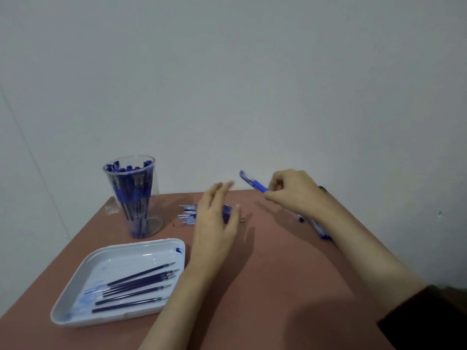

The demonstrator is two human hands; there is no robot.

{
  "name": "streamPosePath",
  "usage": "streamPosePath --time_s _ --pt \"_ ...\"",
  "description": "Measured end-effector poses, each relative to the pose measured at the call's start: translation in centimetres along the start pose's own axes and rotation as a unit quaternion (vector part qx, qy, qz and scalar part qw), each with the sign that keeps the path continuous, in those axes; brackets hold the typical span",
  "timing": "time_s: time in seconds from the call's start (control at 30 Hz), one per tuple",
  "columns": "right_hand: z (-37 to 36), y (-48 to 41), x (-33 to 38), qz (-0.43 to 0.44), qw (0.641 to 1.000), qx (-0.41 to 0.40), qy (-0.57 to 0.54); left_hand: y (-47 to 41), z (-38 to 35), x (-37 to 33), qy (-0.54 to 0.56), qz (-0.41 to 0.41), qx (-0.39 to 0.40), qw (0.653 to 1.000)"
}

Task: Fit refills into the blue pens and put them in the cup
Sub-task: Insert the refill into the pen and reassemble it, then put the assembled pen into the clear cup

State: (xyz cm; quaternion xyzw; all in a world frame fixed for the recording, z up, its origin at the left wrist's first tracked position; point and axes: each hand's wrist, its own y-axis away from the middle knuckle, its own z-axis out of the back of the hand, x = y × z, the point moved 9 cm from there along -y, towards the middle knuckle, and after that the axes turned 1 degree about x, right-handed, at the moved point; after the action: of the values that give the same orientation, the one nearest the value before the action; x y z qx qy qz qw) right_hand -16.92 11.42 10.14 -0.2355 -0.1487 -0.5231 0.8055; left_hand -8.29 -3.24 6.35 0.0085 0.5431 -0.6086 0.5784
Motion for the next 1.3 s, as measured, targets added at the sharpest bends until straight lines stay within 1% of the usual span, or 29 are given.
streamPosePath --time_s 0.07,0.1,0.17,0.23,0.3,0.37,0.43,0.6,0.67,0.8,0.97,1.03,1.13,1.2,1.3 --pt "-1.8 0.7 2.8 0.07 0.993 0.041 -0.085 -0.5 1.9 1.4 0.068 0.063 -0.025 0.995" --pt "-2.8 0.9 3.8 0.096 0.988 0.058 -0.109 -0.7 2.9 2.2 0.087 0.087 -0.041 0.992" --pt "-4.5 1.1 4.9 0.123 0.982 0.064 -0.126 -0.9 4.3 3.3 0.063 0.104 -0.058 0.991" --pt "-6.1 1.1 5.0 0.129 0.981 0.055 -0.136 -0.8 4.7 4.2 0.052 0.116 -0.05 0.991" --pt "-7.3 1.2 5.2 0.142 0.977 0.039 -0.156 -0.6 4.4 4.7 0.073 0.119 -0.028 0.99" --pt "-7.9 1.4 5.7 0.165 0.97 0.017 -0.177 -0.6 4.1 4.7 0.083 0.111 -0.009 0.99" --pt "-8.1 1.5 6.1 0.179 0.967 -0.005 -0.182 -0.7 4.0 4.5 0.07 0.102 0.001 0.992" --pt "-7.2 1.5 5.3 0.161 0.977 -0.063 -0.127 -0.8 4.7 4.3 0.03 0.099 -0.01 0.995" --pt "-6.9 1.7 5.1 0.153 0.977 -0.064 -0.137 -0.9 4.5 4.1 0.022 0.089 -0.008 0.996" --pt "-6.9 1.7 4.8 0.142 0.981 -0.045 -0.126 -0.9 3.9 4.1 0.042 0.089 0.01 0.995" --pt "-6.6 2.1 5.0 0.153 0.98 -0.057 -0.116 -0.9 4.0 3.8 0.068 0.082 0.023 0.994" --pt "-7.1 1.9 4.6 0.142 0.986 -0.038 -0.083 -1.0 4.1 3.9 0.06 0.09 0.019 0.994" --pt "-7.5 1.2 3.2 0.098 0.995 -0.022 0.006 -1.1 4.6 4.6 0.018 0.109 0.011 0.994" --pt "-7.4 0.8 2.1 0.064 0.998 -0.022 -0.014 -1.0 3.8 4.9 -0.009 0.117 0.058 0.991" --pt "-7.1 0.5 1.7 0.049 0.995 -0.03 -0.076 0.0 1.4 4.8 -0.045 0.116 0.179 0.976"
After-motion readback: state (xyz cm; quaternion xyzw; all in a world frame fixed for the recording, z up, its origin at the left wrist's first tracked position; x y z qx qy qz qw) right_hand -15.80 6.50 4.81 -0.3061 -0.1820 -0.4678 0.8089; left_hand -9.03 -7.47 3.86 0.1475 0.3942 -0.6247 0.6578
